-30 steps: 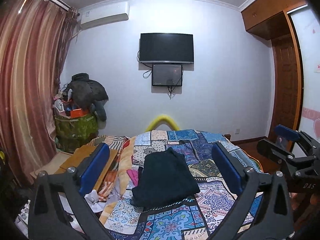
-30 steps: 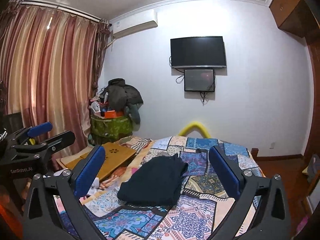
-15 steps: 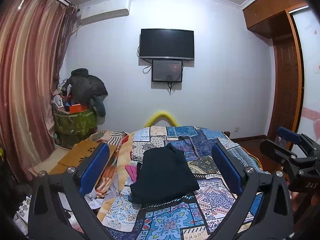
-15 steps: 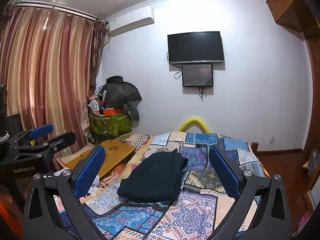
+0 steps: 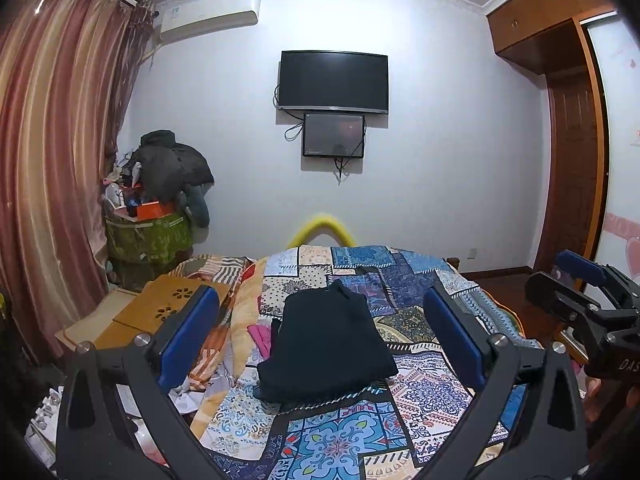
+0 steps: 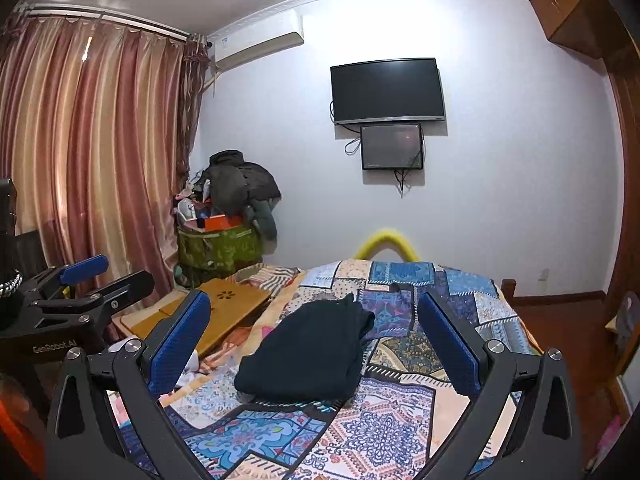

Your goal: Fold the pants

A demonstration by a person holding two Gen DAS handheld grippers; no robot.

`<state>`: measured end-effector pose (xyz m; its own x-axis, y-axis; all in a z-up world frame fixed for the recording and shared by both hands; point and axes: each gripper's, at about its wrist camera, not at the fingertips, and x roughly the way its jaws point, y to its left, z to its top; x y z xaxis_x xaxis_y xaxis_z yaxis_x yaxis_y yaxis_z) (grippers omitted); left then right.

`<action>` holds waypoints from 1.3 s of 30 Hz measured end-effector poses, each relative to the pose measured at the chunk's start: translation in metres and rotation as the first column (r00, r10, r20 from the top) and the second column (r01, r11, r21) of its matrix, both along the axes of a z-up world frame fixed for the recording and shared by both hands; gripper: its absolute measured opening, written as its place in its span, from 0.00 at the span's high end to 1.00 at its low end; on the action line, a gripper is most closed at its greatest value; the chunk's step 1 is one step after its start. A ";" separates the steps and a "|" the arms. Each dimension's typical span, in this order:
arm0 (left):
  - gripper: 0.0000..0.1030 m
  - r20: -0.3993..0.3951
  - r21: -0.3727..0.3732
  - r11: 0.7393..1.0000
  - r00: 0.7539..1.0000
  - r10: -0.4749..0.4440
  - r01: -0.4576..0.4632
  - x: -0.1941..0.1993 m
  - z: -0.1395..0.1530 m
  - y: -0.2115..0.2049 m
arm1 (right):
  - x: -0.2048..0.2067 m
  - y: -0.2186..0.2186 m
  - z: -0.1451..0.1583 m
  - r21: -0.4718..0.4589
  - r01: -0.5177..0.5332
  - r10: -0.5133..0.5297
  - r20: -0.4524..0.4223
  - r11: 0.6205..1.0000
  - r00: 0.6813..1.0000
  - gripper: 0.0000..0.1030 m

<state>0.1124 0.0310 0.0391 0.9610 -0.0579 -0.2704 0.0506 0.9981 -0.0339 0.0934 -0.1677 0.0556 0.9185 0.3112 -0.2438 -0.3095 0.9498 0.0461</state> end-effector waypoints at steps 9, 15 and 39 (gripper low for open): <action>0.00 -0.003 0.010 1.000 1.000 -0.008 0.008 0.000 -0.002 -0.001 | 0.002 -0.001 0.002 0.002 0.004 -0.004 -0.001 1.000 1.000 0.00; 0.00 -0.003 0.011 1.000 1.000 -0.009 0.009 0.000 -0.002 -0.002 | 0.003 0.000 0.000 0.001 0.007 -0.007 -0.004 1.000 1.000 0.00; 0.00 -0.015 -0.006 0.999 0.999 -0.050 0.050 0.001 0.000 0.000 | 0.002 0.003 -0.001 -0.023 -0.009 0.009 -0.015 1.000 1.000 0.00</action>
<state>0.1138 0.0307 0.0390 0.9525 -0.1074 -0.2849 0.1000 0.9942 -0.0403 0.0952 -0.1646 0.0549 0.9119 0.3134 -0.2649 -0.3173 0.9479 0.0291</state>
